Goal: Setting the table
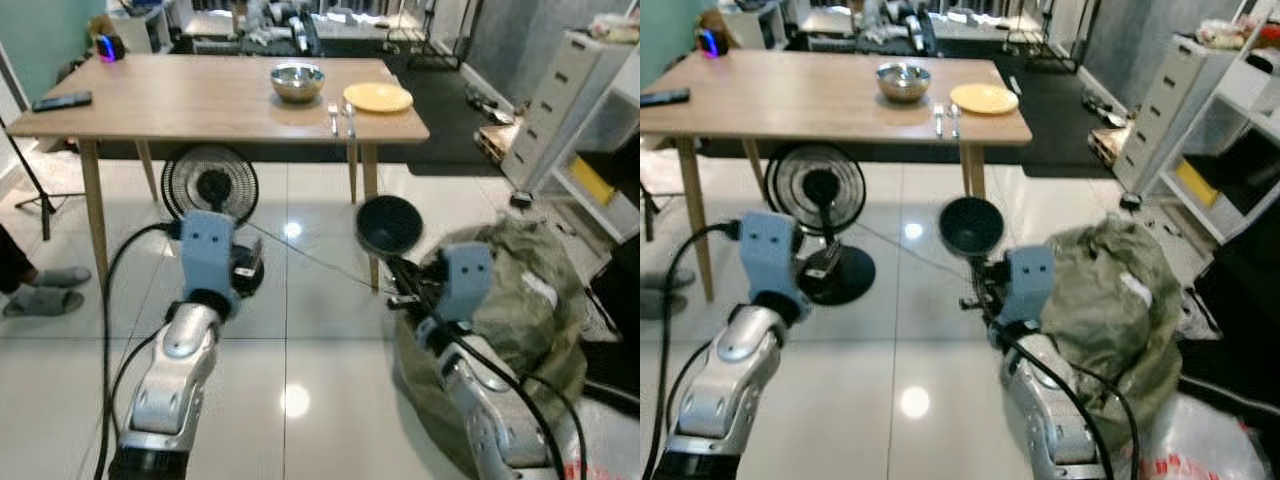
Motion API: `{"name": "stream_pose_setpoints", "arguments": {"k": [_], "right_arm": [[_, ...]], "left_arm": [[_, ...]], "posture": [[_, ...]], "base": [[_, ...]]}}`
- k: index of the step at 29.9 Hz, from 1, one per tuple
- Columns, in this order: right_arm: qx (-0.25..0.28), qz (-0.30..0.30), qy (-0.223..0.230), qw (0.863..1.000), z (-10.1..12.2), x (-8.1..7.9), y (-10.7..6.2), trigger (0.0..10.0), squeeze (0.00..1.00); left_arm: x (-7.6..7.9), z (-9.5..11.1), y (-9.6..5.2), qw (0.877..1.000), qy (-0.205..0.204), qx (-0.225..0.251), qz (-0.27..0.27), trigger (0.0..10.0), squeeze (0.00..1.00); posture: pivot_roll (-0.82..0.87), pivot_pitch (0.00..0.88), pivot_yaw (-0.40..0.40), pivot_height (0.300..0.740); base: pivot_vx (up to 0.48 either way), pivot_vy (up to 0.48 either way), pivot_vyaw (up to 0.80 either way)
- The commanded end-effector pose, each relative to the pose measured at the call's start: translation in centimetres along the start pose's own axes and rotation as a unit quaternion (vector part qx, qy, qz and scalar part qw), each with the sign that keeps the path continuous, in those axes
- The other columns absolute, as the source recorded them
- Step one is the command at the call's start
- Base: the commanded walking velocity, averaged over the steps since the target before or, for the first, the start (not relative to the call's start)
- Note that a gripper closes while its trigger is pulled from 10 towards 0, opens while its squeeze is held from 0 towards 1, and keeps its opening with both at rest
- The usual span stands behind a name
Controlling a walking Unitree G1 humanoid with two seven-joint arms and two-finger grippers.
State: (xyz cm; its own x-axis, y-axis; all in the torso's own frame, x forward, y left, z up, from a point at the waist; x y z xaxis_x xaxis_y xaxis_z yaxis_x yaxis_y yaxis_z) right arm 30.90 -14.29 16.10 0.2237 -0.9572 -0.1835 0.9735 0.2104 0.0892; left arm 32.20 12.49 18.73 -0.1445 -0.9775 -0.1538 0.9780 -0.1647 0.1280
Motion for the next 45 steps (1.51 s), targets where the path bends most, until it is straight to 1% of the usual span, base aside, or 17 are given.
{"name": "stream_pose_setpoints", "arguments": {"k": [1, 6, 20, 27, 30, 34, 39, 45], "right_arm": [[0.003, 0.013, 0.004, 1.0, -0.1, -0.8, 0.1, 10.0, 0.0], [0.0, 0.01, 0.009, 1.0, -0.1, -0.7, 0.1, 10.0, 0.0], [0.003, 0.011, 0.005, 1.0, 0.0, -0.6, 0.2, 10.0, 0.0], [0.013, 0.016, 0.003, 1.0, 0.6, -0.8, 0.5, 10.0, 0.0], [0.025, 0.022, 0.005, 0.999, 1.3, -1.1, 0.7, 10.0, 0.0], [0.034, 0.029, 0.006, 0.999, 1.9, -1.4, 0.9, 10.0, 0.0], [0.045, 0.049, 0.003, 0.998, 2.9, -2.3, 1.3, 10.0, 0.0], [0.04, 0.053, -0.008, 0.998, 3.0, -2.5, 1.4, 10.0, 0.0]], "left_arm": [[-0.7, -0.7, -0.3, 1.0, 0.007, -0.015, 0.015, 10.0, 0.0], [-0.6, -0.8, -0.2, 1.0, 0.005, -0.015, 0.013, 10.0, 0.0], [-0.5, -0.8, -0.2, 1.0, 0.004, -0.015, 0.012, 10.0, 0.0], [-0.5, -0.8, -0.2, 1.0, 0.005, -0.013, 0.012, 10.0, 0.0], [-0.5, -0.8, -0.2, 1.0, 0.006, -0.012, 0.012, 10.0, 0.0], [-0.4, -0.6, -0.2, 1.0, 0.018, -0.007, 0.008, 10.0, 0.0], [-0.4, -0.2, -0.3, 1.0, 0.025, 0.002, 0.004, 10.0, 0.0], [-0.4, -0.1, -0.3, 1.0, 0.026, 0.004, 0.003, 10.0, 0.0]], "posture": [[-0.06, 0.009, 0.047, 0.74], [-0.06, 0.009, 0.047, 0.74], [-0.06, 0.007, 0.045, 0.74], [-0.06, 0.005, 0.044, 0.74], [-0.06, 0.002, 0.044, 0.74], [-0.06, 0.0, 0.042, 0.74], [-0.05, 0.0, 0.041, 0.74], [-0.05, 0.0, 0.041, 0.74]], "base": [[0.48, 0.0, 0.0], [0.48, 0.0, -0.17], [0.48, 0.0, -0.75], [0.48, 0.0, 0.0], [0.48, 0.0, 0.0], [0.48, 0.0, 0.0], [0.48, 0.0, 0.0], [0.48, 0.0, 0.0]]}}
Point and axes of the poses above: a point about 5 cm out from each wrist's last joint towards the gripper, its own y axis pointing out of the wrist towards the gripper, its own z axis along the axis of the wrist's last joint, x = y × z, the point moved 1 cm from there along y, pointing out of the wrist towards the gripper, and after that the axes turned 6 degrees about y, right-handed, at the moved point
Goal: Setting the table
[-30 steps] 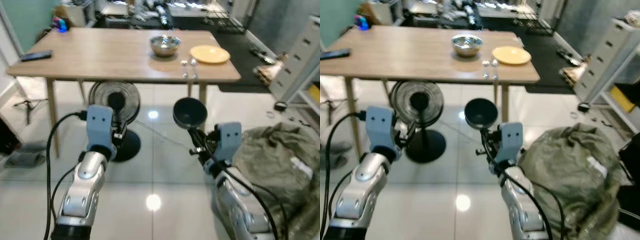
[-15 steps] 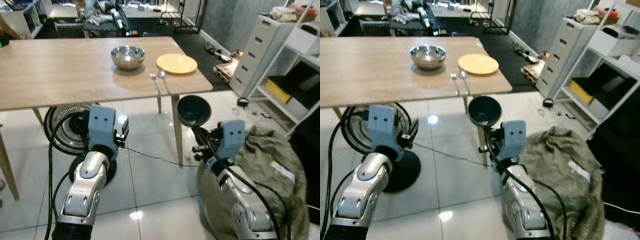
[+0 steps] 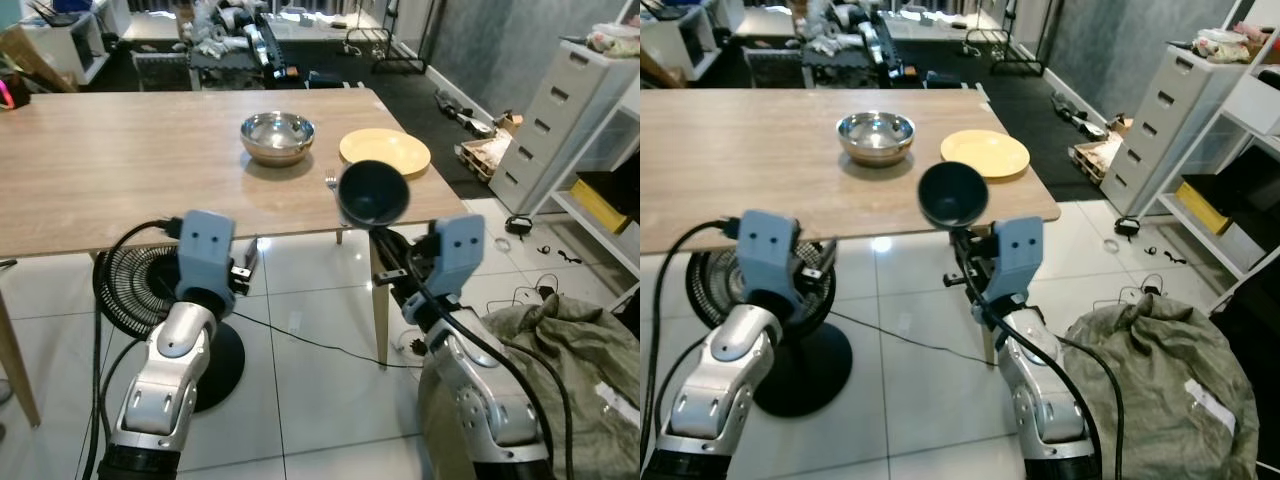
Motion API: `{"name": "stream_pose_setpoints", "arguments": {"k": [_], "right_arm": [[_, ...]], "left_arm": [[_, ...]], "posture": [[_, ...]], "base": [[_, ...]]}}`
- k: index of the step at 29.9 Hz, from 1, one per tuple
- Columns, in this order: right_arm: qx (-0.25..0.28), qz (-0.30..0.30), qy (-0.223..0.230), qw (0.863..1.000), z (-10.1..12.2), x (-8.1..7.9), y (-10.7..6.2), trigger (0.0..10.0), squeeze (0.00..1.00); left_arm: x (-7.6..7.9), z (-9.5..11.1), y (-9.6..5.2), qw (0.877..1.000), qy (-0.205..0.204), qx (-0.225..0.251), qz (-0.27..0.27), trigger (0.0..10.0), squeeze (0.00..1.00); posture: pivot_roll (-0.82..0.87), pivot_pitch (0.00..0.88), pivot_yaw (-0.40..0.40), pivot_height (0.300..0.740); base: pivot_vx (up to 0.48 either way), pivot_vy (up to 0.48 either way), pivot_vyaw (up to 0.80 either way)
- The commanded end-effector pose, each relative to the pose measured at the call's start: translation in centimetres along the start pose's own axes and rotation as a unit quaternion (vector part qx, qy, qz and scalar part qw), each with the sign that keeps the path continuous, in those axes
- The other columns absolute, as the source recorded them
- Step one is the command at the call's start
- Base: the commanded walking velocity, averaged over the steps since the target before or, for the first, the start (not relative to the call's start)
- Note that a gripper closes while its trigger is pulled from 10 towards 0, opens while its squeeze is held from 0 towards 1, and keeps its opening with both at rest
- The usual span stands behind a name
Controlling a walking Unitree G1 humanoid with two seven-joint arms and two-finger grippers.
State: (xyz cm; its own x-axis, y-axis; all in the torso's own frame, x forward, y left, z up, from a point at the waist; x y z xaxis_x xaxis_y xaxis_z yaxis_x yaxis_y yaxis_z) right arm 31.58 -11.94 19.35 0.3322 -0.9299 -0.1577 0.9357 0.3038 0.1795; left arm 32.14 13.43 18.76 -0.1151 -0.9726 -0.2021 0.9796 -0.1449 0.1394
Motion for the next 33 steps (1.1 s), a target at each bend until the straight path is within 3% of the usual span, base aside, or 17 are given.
{"name": "stream_pose_setpoints", "arguments": {"k": [1, 20, 26, 33], "right_arm": [[0.002, -0.002, -0.004, 1.0, 0.4, 0.1, 0.0, 10.0, 0.0], [-0.031, 0.042, -0.005, 0.999, -0.5, -1.3, -0.3, 10.0, 0.0], [-0.082, 0.046, -0.024, 0.995, -2.1, -0.8, -0.8, 10.0, 0.0], [-0.115, 0.077, -0.028, 0.99, -2.6, -0.7, -1.6, 10.0, 0.0]], "left_arm": [[0.5, 0.0, -0.1, 1.0, 0.0, 0.0, -0.008, 10.0, 0.0], [0.7, -0.2, -0.4, 1.0, 0.002, -0.002, -0.017, 10.0, 0.0], [1.6, -0.6, -1.4, 0.996, -0.019, -0.019, -0.087, 10.0, 0.0], [1.3, -0.7, -2.1, 0.991, -0.012, -0.024, -0.13, 10.0, 0.0]], "posture": [[-0.05, 0.002, 0.041, 0.74], [-0.05, 0.01, 0.044, 0.74], [-0.04, 0.016, 0.043, 0.74], [-0.05, 0.02, 0.041, 0.74]], "base": [[0.48, 0.0, 0.0], [0.48, 0.0, 0.0], [0.046, 0.0, 0.0], [0.0, 0.0, 0.0]]}}
Point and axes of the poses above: a point about 5 cm out from each wrist's last joint towards the gripper, its own y axis pointing out of the wrist towards the gripper, its own z axis along the axis of the wrist's last joint, x = y × z, the point moved 1 cm from there along y, pointing out of the wrist towards the gripper, and after that the axes turned 6 degrees about y, right-handed, at the moved point
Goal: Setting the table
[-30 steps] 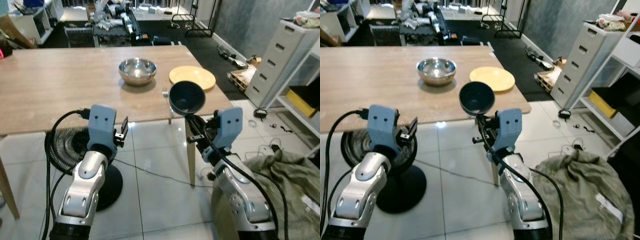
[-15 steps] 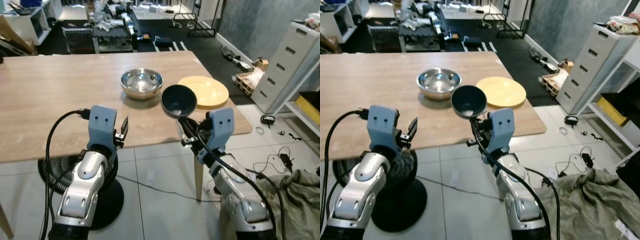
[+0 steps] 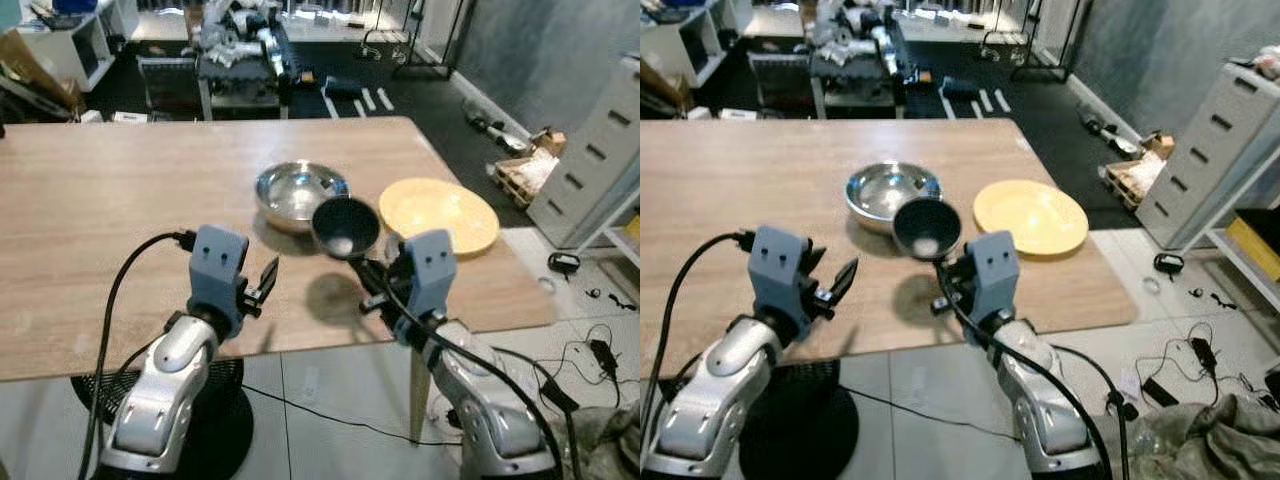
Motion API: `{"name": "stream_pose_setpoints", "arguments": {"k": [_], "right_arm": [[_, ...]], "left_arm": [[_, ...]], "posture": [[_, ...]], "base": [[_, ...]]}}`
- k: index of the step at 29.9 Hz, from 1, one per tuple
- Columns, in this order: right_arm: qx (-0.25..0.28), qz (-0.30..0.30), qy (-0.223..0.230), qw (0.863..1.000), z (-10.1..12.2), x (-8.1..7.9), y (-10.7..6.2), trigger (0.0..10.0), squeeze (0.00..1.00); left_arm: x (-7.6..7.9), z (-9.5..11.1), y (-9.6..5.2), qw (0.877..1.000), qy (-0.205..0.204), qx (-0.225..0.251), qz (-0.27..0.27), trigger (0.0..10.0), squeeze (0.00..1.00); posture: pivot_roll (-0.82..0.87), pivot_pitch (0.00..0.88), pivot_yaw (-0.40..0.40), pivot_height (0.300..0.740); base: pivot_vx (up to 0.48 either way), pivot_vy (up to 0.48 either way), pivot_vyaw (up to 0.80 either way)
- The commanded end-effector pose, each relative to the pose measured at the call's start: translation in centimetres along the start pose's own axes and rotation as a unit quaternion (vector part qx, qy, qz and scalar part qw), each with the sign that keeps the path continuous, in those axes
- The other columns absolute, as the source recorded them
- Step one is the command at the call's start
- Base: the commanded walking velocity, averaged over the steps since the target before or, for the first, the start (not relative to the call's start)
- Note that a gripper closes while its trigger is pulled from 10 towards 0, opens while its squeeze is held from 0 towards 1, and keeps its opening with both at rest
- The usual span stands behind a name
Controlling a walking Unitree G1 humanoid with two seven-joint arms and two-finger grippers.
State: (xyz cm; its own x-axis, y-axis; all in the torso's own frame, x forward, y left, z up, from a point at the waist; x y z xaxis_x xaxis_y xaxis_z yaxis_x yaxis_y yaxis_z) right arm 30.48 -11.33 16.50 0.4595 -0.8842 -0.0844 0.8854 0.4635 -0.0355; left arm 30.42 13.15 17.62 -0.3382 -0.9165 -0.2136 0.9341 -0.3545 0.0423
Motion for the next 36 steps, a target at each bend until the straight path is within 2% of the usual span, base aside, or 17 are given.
{"name": "stream_pose_setpoints", "arguments": {"k": [1, 5, 13, 20, 26, 34, 35, 36], "right_arm": [[-0.001, 0.013, 0.003, 1.0, 0.1, -0.3, -0.2, 10.0, 0.0], [-0.007, 0.022, 0.011, 1.0, -0.2, -0.7, 0.0, 10.0, 0.0], [-0.059, 0.045, 0.022, 0.997, -1.8, -1.4, 0.3, 10.0, 0.0], [-0.066, -0.021, 0.056, 0.996, -3.0, -0.9, 1.7, 10.0, 0.0], [-0.082, -0.038, 0.077, 0.993, -3.8, -1.2, 2.5, 10.0, 0.0], [-0.067, -0.049, 0.078, 0.993, -3.3, -0.7, 2.7, 10.0, 0.0], [-0.058, -0.05, 0.08, 0.994, -3.0, -0.6, 2.7, 10.0, 0.65], [-0.05, -0.052, 0.079, 0.994, -2.7, -0.5, 2.7, 10.0, 1.0]], "left_arm": [[0.4, 0.2, -0.1, 1.0, -0.005, 0.003, -0.017, 10.0, 0.0], [0.1, 0.4, 0.1, 1.0, -0.003, 0.005, -0.015, 10.0, 0.0], [0.1, 0.8, 0.1, 1.0, 0.0, 0.006, -0.025, 10.0, 0.0], [0.4, 0.8, 0.0, 1.0, -0.003, 0.005, -0.027, 10.0, 0.0], [0.8, 0.8, -0.1, 1.0, -0.004, 0.002, -0.03, 10.0, 0.0], [0.7, 0.6, -0.2, 1.0, -0.005, -0.001, -0.028, 10.0, 0.0], [0.8, 0.6, -0.2, 1.0, -0.005, -0.002, -0.028, 10.0, 0.0], [0.8, 0.5, -0.1, 1.0, -0.006, -0.003, -0.028, 10.0, 0.0]], "posture": [[-0.04, 0.021, 0.038, 0.74], [-0.04, 0.022, 0.037, 0.74], [-0.04, 0.025, 0.033, 0.74], [-0.03, 0.027, 0.031, 0.74], [-0.02, 0.03, 0.029, 0.74], [-0.02, 0.031, 0.026, 0.74], [-0.02, 0.031, 0.027, 0.74], [-0.02, 0.031, 0.027, 0.74]], "base": [[0.0, 0.0, 0.0], [0.0, 0.0, 0.0], [0.0, 0.0, 0.0], [0.0, 0.0, 0.0], [0.0, 0.0, 0.0], [0.0, 0.0, 0.0], [0.0, 0.0, 0.0], [0.0, 0.0, 0.0]]}}
Point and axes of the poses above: a point about 5 cm out from each wrist's last joint towards the gripper, its own y axis pointing out of the wrist towards the gripper, its own z axis along the axis of the wrist's last joint, x = y × z, the point moved 1 cm from there along y, pointing out of the wrist towards the gripper, and after that the axes turned 6 degrees about y, right-handed, at the moved point
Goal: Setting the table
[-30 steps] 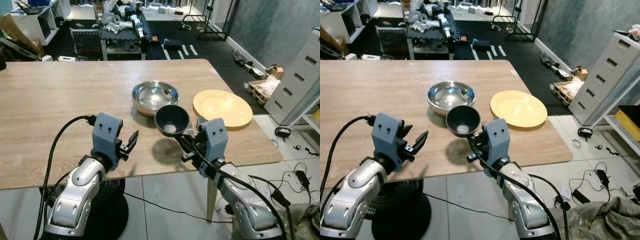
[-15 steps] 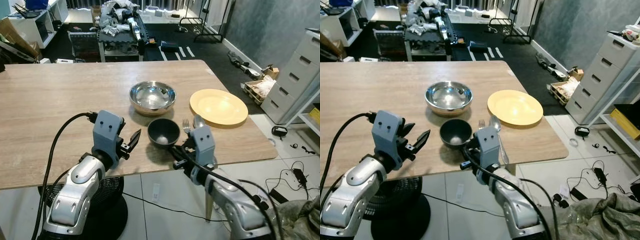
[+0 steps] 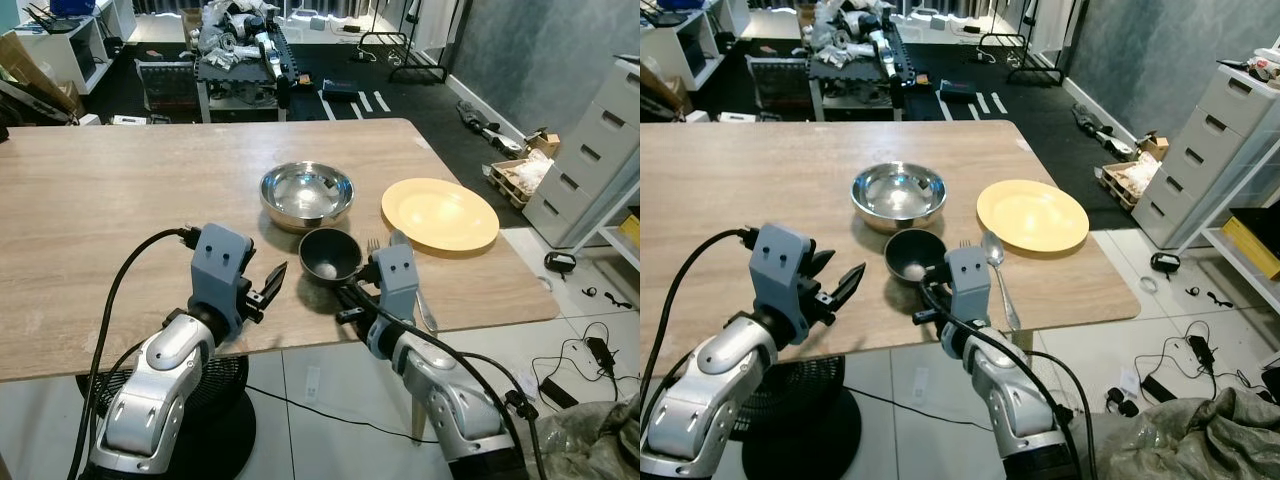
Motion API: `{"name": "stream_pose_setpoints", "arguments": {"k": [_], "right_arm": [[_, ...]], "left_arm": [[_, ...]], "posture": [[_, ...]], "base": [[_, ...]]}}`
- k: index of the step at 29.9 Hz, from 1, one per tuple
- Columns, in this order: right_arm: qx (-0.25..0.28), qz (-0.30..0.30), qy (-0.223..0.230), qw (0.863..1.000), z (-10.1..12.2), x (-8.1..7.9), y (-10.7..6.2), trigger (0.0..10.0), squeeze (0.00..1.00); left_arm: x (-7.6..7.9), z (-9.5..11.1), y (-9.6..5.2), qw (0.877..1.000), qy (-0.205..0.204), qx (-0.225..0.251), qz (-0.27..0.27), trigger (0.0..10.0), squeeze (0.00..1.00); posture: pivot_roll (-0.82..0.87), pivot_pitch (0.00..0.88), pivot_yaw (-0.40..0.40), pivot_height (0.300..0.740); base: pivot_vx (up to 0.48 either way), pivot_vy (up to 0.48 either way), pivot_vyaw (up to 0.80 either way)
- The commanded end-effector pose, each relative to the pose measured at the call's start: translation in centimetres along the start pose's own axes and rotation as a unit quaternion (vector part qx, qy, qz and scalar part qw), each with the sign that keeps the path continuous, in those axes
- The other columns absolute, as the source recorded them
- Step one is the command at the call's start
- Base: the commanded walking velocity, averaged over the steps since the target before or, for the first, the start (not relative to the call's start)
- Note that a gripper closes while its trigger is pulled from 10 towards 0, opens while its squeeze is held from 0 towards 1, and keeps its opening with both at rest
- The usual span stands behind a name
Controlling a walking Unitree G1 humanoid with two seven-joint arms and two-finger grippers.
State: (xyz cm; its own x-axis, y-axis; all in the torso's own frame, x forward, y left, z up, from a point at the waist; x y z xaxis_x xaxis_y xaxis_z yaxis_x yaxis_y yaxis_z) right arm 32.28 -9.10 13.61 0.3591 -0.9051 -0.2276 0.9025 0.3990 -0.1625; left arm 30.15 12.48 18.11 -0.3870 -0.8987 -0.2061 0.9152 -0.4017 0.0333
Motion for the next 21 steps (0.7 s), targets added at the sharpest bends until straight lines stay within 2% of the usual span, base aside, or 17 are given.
{"name": "stream_pose_setpoints", "arguments": {"k": [1, 8, 9, 10, 18, 21], "right_arm": [[0.009, -0.008, 0.003, 1.0, 0.3, 0.4, 0.0, 10.0, 1.0], [0.066, -0.006, 0.005, 0.998, 2.5, 0.7, -0.5, 10.0, 1.0], [0.071, -0.002, 0.005, 0.997, 2.7, 0.7, -0.7, 10.0, 0.86], [0.075, 0.002, 0.005, 0.997, 2.9, 0.7, -0.9, 10.0, 0.0], [0.125, 0.032, 0.029, 0.991, 5.3, 1.2, -3.2, 10.0, 0.0], [0.152, 0.028, 0.024, 0.988, 6.3, 2.4, -5.1, 10.0, 0.0]], "left_arm": [[0.3, -0.1, -0.1, 1.0, -0.001, -0.003, -0.002, 10.0, 0.0], [0.7, -0.2, -0.2, 1.0, -0.007, -0.007, -0.014, 10.0, 0.0], [0.7, -0.3, -0.3, 1.0, -0.007, -0.009, -0.018, 10.0, 0.0], [0.8, -0.3, -0.4, 1.0, -0.007, -0.011, -0.025, 10.0, 0.0], [1.4, -0.1, -1.5, 0.997, 0.0, -0.011, -0.07, 10.0, 0.0], [1.3, 0.2, -1.9, 0.998, 0.003, -0.006, -0.064, 10.0, 0.0]], "posture": [[-0.02, 0.031, 0.027, 0.74], [-0.03, 0.028, 0.03, 0.74], [-0.03, 0.028, 0.03, 0.74], [-0.03, 0.028, 0.03, 0.74], [-0.03, 0.026, 0.032, 0.74], [-0.03, 0.028, 0.032, 0.74]], "base": [[0.0, 0.0, 0.0], [0.0, 0.0, 0.0], [0.0, 0.0, 0.0], [0.0, 0.0, 0.0], [0.0, 0.0, 0.0], [0.0, 0.0, 0.0]]}}
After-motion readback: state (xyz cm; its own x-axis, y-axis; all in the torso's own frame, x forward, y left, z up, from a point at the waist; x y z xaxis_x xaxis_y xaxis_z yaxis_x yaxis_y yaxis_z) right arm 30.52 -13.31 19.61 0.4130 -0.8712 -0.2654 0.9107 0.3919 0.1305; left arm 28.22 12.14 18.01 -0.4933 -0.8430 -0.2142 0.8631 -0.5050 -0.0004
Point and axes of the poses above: a point about 5 cm out from each wrist's last joint towards the gripper, its own y axis pointing out of the wrist towards the gripper, its own z axis along the axis of the wrist's last joint, x = y × z, the point moved 1 cm from there along y, pointing out of the wrist towards the gripper, and after that the axes turned 6 degrees about y, right-handed, at the moved point
